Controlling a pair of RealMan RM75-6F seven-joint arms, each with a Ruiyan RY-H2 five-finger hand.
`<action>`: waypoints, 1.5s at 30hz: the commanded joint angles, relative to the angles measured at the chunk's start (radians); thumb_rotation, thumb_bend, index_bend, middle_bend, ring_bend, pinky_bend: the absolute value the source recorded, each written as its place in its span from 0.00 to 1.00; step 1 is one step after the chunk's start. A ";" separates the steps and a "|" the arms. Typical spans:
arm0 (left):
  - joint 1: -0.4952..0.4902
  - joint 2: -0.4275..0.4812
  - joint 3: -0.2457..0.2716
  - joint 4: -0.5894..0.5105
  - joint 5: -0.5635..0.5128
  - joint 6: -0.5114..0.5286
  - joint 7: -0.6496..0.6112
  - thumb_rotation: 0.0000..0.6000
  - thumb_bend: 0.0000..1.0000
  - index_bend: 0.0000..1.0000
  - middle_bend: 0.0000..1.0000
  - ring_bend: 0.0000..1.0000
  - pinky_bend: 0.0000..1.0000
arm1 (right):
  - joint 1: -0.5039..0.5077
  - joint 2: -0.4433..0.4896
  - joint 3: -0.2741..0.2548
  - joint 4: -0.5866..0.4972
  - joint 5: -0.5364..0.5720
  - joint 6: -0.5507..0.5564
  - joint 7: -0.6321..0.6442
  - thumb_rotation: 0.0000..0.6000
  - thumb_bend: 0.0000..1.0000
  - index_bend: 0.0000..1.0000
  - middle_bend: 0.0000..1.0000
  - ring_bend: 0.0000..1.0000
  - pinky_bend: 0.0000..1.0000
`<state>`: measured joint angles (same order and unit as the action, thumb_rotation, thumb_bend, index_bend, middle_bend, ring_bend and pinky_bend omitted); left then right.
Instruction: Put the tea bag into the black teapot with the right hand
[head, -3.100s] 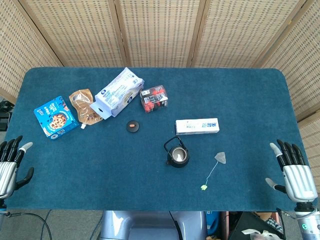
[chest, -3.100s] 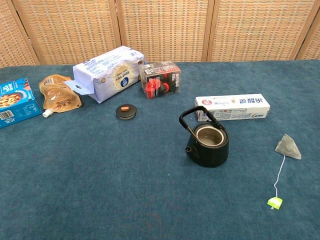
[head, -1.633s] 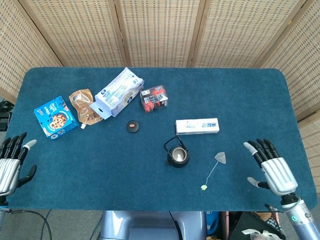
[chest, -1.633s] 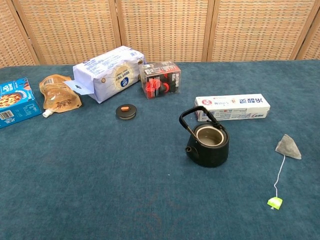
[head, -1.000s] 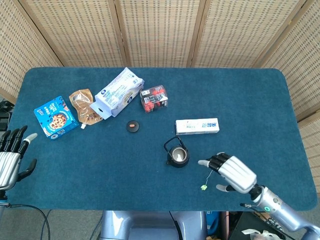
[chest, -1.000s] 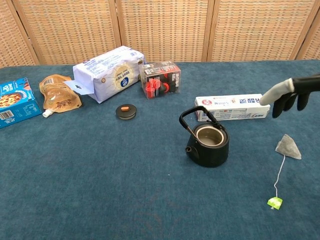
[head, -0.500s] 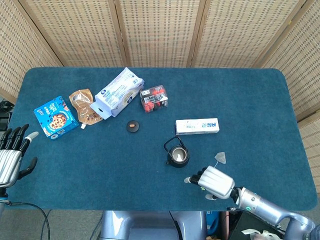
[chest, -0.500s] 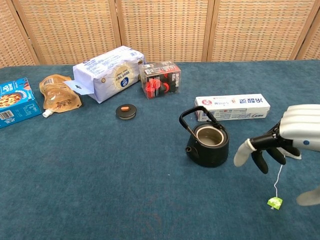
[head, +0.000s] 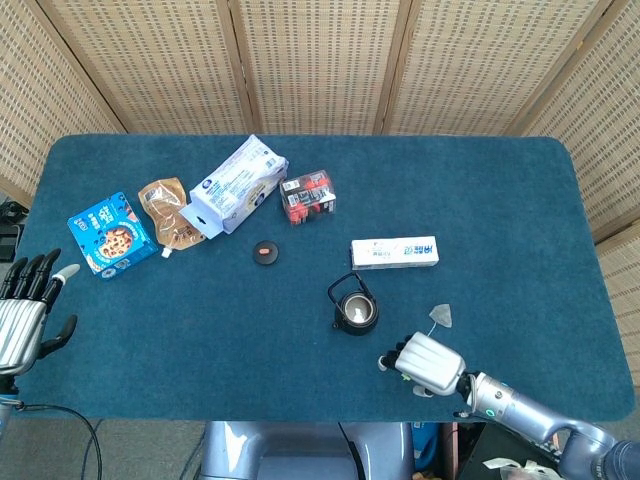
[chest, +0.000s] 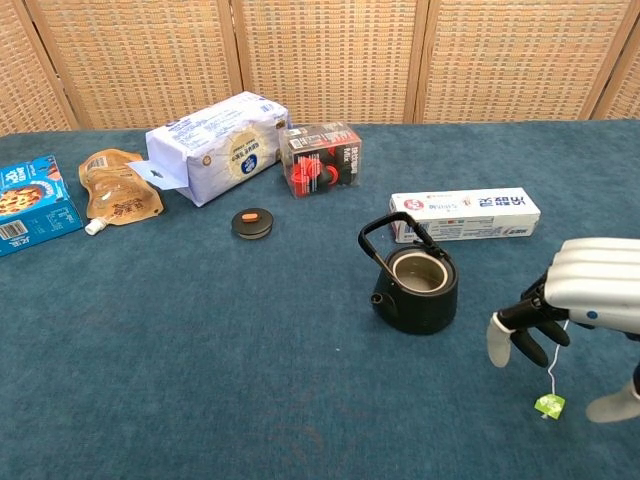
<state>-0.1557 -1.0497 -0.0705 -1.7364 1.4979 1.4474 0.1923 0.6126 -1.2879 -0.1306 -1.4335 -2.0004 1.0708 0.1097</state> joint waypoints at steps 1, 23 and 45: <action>0.000 -0.001 0.001 0.000 0.001 0.000 0.000 1.00 0.41 0.15 0.00 0.00 0.00 | 0.009 -0.009 -0.007 0.018 0.000 0.006 0.002 1.00 0.15 0.42 0.66 0.64 0.76; -0.013 -0.020 0.010 0.003 -0.001 -0.020 0.007 1.00 0.41 0.15 0.00 0.00 0.00 | 0.035 -0.092 -0.026 0.144 0.043 0.009 -0.008 1.00 0.18 0.53 0.84 0.82 0.95; -0.025 -0.029 0.011 0.008 -0.001 -0.031 0.012 1.00 0.41 0.15 0.00 0.00 0.00 | 0.037 -0.128 -0.067 0.200 0.066 -0.002 -0.040 1.00 0.18 0.55 0.86 0.83 0.96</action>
<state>-0.1802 -1.0778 -0.0594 -1.7286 1.4973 1.4170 0.2040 0.6492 -1.4142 -0.1954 -1.2359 -1.9335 1.0717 0.0734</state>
